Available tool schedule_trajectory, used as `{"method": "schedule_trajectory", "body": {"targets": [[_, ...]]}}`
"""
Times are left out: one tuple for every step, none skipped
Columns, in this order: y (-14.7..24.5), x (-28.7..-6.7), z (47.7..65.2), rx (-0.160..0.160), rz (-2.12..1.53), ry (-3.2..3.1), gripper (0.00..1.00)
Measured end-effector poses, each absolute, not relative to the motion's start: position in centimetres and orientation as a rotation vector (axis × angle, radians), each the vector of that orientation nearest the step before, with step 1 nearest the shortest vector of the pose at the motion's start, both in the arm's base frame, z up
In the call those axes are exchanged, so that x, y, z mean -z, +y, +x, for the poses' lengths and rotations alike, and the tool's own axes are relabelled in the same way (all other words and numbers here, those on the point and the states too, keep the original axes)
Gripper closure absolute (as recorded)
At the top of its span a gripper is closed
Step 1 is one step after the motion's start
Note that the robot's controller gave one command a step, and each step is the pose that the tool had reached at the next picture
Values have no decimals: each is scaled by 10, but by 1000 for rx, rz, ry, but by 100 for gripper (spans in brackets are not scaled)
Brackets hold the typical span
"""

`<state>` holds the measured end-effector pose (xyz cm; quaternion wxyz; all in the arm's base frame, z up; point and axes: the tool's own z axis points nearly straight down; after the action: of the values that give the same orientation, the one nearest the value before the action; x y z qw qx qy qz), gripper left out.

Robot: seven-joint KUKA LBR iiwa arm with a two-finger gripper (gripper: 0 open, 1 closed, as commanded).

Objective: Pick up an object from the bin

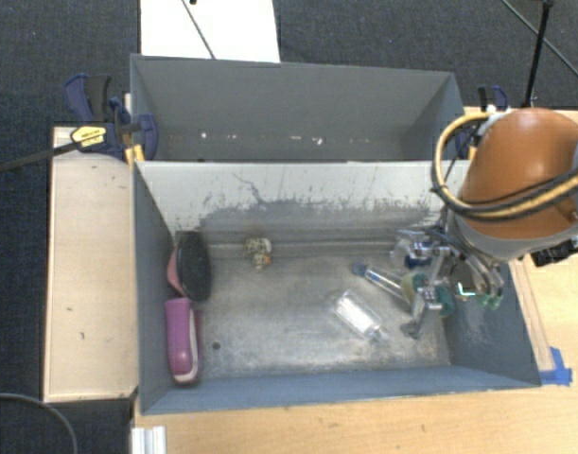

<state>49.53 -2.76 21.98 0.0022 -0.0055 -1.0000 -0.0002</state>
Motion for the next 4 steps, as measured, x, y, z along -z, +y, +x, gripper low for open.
{"method": "schedule_trajectory", "body": {"targets": [[-99, -146, 524, -2, -151, -3135, 0], [-111, -67, 551, 2, -184, -3134, 0], [-116, -106, 578, 0, -577, -3096, 0], [-126, -76, 570, 6, -743, -3076, 0]]}}
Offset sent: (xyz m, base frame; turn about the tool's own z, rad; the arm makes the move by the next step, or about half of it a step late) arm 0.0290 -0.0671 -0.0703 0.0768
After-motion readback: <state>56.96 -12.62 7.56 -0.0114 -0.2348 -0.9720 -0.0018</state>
